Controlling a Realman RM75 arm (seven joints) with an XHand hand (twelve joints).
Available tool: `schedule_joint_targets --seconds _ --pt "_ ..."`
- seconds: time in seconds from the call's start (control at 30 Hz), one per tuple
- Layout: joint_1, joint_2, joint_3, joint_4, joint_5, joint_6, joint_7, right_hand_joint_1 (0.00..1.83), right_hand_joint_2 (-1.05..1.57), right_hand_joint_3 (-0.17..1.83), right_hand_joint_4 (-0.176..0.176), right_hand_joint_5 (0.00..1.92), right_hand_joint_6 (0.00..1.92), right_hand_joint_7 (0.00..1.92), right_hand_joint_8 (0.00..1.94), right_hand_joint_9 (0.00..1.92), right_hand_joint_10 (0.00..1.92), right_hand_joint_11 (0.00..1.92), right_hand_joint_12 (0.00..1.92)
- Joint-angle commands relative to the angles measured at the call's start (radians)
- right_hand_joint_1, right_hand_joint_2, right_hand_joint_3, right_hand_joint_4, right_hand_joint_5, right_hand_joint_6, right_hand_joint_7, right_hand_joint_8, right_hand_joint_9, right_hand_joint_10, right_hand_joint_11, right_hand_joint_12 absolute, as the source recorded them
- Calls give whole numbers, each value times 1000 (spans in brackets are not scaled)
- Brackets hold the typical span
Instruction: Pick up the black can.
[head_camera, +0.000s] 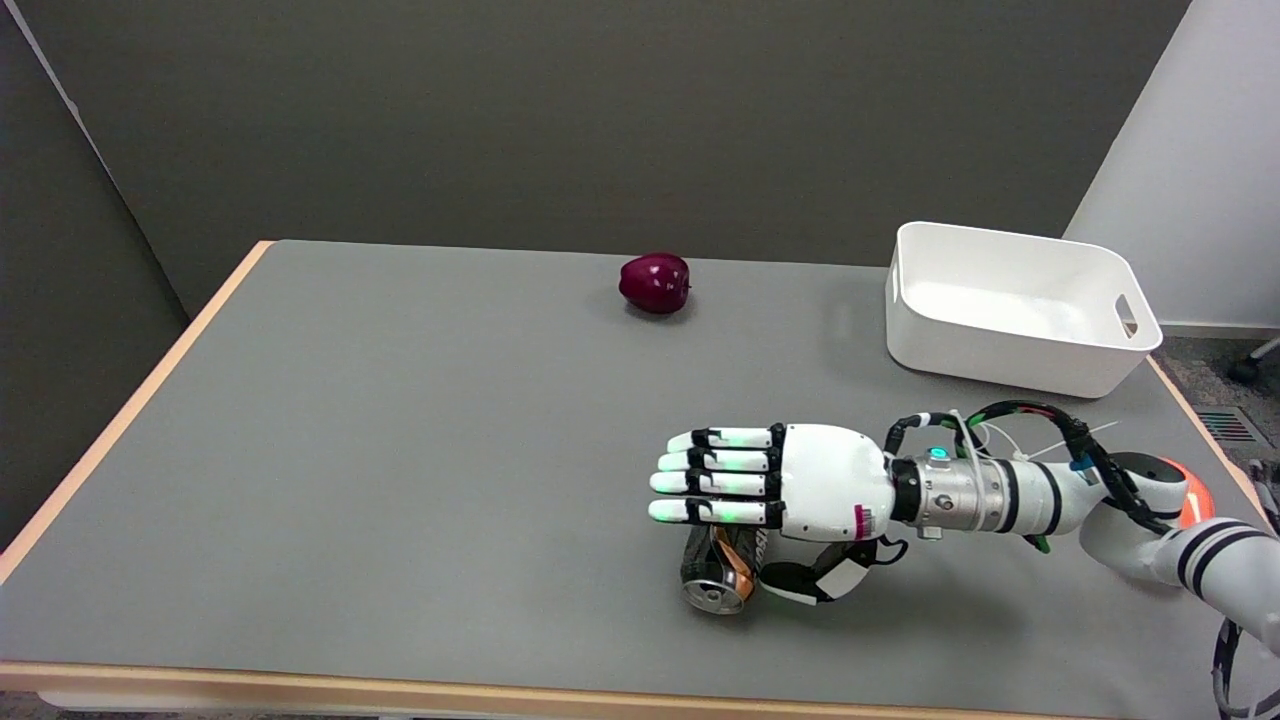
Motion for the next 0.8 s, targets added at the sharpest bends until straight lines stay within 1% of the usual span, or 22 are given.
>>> schedule_joint_targets --seconds 0.03,0.2,0.27,0.47,0.53,0.6,0.7,0.77,0.8 --pt "76 -45 -82 -60 -4 -3 5 763 616 992 2 3 102 24 183 7 501 -1 717" --pt "85 -53 -86 -62 -7 -12 6 759 621 988 3 28 179 71 263 47 548 -1 778" --pt "93 -53 -96 -67 -7 -13 6 765 656 953 4 3 269 101 236 70 524 -1 770" --pt "107 -59 -119 -72 -7 -33 6 793 661 974 5 41 262 156 259 108 560 -1 834" --pt "111 -60 -128 -66 -7 -45 8 791 671 1023 9 78 335 221 345 180 640 -1 966" --pt "114 -60 -135 -63 -8 -54 8 799 687 1028 11 108 367 273 378 232 683 26 1017" --pt "121 -60 -146 -61 -9 -67 8 885 737 988 13 254 542 461 537 409 868 136 1159" --pt "123 -60 -150 -59 -9 -75 8 942 759 931 19 299 658 522 610 449 935 174 1220" --pt "125 -60 -152 -59 -9 -77 8 956 771 918 27 320 759 553 672 476 975 204 1251"
